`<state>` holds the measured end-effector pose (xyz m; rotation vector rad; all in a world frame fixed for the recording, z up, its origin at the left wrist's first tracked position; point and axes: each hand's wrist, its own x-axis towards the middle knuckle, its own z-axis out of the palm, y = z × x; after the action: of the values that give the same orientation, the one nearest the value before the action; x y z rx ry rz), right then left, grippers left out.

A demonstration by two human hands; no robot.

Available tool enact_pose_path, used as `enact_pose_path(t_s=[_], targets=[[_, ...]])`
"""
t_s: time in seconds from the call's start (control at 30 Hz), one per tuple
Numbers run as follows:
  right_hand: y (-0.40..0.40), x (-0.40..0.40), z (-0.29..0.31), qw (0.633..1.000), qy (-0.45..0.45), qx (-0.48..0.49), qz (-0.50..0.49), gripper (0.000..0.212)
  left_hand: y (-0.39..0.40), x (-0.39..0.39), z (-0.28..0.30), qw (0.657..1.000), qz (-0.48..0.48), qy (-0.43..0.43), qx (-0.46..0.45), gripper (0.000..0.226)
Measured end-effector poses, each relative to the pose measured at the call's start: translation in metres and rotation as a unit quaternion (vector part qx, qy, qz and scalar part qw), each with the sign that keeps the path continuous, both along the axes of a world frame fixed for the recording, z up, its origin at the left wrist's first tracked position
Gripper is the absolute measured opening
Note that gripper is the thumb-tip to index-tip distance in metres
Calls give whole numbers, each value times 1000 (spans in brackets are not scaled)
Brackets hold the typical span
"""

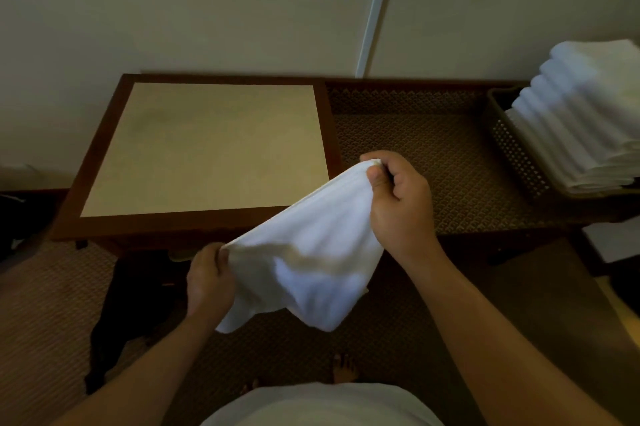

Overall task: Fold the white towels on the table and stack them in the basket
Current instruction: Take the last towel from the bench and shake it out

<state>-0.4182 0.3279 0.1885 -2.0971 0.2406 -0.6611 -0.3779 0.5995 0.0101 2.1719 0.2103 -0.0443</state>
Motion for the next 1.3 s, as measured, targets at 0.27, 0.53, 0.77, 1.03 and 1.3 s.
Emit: enact_pose_path(t_s=[0.27,0.53,0.77,1.03,1.3], targets=[[-29,-3,-64,986,85,70,-128,18,47,36,55,946,-111,-263,155,21],[-9,-7,-89,972,79,214,-60,27,92,68,71,880,-151,-339,296,26],[11,2,-87,978,163,119,-52,20,94,61,71,934,-77,-266,226,22],[-12,4,-74,966,101,236,-18,26,121,48,70,898,-236,-268,258,29],[9,-19,-104,960,237,148,8,23,80,49,69,902,-280,-290,155,30]])
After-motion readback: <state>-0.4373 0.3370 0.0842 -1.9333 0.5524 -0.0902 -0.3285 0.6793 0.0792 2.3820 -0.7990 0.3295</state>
